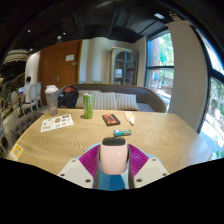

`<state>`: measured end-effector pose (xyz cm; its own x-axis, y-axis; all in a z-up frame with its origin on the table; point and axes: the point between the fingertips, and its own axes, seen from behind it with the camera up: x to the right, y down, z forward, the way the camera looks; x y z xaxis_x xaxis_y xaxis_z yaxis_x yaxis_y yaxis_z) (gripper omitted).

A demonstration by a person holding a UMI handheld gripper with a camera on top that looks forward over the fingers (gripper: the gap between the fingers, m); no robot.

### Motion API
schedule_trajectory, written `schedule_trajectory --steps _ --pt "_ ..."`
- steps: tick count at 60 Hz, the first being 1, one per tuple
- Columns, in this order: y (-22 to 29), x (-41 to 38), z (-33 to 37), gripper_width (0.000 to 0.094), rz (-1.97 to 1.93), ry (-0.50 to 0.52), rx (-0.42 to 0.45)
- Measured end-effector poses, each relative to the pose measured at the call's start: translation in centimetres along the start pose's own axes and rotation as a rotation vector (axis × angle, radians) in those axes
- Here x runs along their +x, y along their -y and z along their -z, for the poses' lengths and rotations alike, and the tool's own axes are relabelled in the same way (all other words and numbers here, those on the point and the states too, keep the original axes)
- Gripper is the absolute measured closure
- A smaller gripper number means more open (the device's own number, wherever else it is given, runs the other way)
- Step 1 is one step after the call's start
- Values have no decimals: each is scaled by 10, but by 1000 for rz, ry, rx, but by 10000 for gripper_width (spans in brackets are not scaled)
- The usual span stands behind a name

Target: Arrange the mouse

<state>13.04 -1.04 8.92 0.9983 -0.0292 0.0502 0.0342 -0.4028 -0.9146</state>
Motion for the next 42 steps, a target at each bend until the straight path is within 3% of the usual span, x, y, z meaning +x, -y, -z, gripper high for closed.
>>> schedule_trajectory --steps 18,28,30,31,33,42 --pt "-87 21 -36 506 -43 28 -149" --pt "-92 22 -34 369 -63 32 -155" --pt "-90 23 -30 257 -65 29 -149" --pt "-88 23 -29 143 -63 33 -147" --pt "-86 23 -21 74 -62 37 -135" --pt "-91 26 23 91 -127 41 -120"
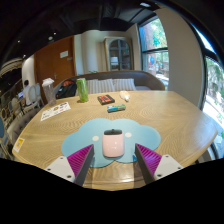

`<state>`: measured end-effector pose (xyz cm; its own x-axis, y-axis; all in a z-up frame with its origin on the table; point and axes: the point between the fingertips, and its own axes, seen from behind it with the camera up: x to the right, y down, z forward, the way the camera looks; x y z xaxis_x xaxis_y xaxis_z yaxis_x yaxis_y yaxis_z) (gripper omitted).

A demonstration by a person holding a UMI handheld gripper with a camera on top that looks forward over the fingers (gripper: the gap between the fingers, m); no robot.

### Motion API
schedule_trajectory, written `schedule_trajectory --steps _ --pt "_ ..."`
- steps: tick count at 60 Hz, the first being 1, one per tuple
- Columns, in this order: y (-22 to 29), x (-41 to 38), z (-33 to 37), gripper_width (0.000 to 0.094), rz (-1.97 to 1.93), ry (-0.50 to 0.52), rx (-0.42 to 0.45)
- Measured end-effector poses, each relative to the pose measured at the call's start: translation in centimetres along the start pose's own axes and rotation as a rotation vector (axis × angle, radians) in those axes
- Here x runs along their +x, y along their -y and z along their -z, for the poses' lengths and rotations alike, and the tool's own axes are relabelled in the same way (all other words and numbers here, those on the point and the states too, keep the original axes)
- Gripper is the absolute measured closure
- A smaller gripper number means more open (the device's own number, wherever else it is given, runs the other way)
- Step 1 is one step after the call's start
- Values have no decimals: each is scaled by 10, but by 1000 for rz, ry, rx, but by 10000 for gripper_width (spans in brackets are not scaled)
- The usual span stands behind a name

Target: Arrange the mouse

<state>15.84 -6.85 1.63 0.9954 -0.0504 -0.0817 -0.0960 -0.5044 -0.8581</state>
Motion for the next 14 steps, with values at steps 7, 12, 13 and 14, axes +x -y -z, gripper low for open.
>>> schedule_trajectory --steps 7,12,13,14 --pt "-20 -1 39 91 -76 15 31" --pt "-33 -6 64 93 -105 36 62" --pt "-37 -6 69 94 -109 40 65" --pt "-40 -7 73 94 -113 45 66"
